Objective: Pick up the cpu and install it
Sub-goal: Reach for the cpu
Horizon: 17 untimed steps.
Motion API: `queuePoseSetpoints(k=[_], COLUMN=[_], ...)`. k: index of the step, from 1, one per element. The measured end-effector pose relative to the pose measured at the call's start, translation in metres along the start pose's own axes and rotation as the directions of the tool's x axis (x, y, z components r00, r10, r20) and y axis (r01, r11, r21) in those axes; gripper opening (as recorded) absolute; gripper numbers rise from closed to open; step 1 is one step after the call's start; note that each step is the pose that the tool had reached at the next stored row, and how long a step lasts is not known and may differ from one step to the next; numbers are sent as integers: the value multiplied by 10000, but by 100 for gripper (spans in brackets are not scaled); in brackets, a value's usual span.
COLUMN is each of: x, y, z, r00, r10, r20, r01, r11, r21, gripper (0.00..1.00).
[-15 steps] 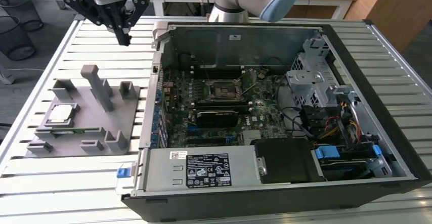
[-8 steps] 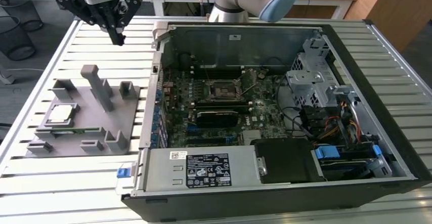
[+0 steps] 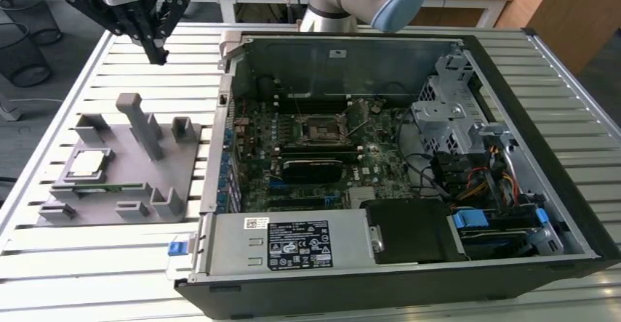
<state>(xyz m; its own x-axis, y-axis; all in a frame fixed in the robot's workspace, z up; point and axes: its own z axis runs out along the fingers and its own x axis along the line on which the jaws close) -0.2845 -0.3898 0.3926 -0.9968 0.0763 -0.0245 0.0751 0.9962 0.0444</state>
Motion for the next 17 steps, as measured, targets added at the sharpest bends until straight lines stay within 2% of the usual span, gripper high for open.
queuePoseSetpoints(k=[17], x=[293], y=[-3], z=[-2], r00=[10000], r10=[-1], r20=[-1], r01=[1], r11=[10000], r21=[1], gripper=[11])
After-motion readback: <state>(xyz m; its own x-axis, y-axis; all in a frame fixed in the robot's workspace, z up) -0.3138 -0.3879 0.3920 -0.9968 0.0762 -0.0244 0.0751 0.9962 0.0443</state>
